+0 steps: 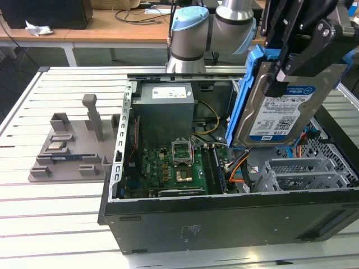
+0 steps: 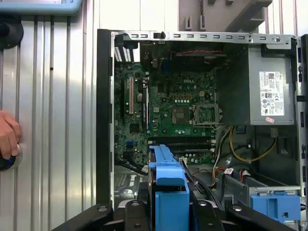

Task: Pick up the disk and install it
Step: 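Pick up the disk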

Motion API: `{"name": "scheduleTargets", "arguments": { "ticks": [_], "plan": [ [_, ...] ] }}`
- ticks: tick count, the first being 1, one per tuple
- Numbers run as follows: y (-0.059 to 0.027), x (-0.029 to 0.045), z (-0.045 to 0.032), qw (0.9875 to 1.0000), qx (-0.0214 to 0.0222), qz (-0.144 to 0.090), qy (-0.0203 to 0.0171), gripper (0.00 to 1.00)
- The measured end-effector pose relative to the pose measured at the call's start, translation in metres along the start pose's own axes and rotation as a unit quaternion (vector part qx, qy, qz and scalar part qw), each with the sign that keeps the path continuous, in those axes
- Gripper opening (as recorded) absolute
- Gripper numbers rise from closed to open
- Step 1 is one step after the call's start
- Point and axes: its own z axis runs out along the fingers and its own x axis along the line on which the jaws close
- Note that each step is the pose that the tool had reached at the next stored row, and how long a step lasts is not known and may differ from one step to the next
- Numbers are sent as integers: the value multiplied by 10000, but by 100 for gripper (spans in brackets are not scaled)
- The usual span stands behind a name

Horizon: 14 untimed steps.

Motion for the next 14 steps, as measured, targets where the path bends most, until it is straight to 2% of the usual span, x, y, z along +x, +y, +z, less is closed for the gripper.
{"name": "scheduleTargets", "arguments": {
  "ticks": [1,3,5,8,10,13,14],
  "plan": [
    [-18,14,-1,10000,-1,0,0,37],
    [-111,74,-5,10000,-9,1,0,37],
    [-177,100,-9,10000,-17,1,0,37],
    [-400,119,-10,10000,-40,2,-1,37],
    [-500,118,6,10000,-55,2,-1,37],
    [-730,120,85,10000,-98,4,0,37],
    [-765,120,104,9999,-106,5,0,37]
  ]
}}
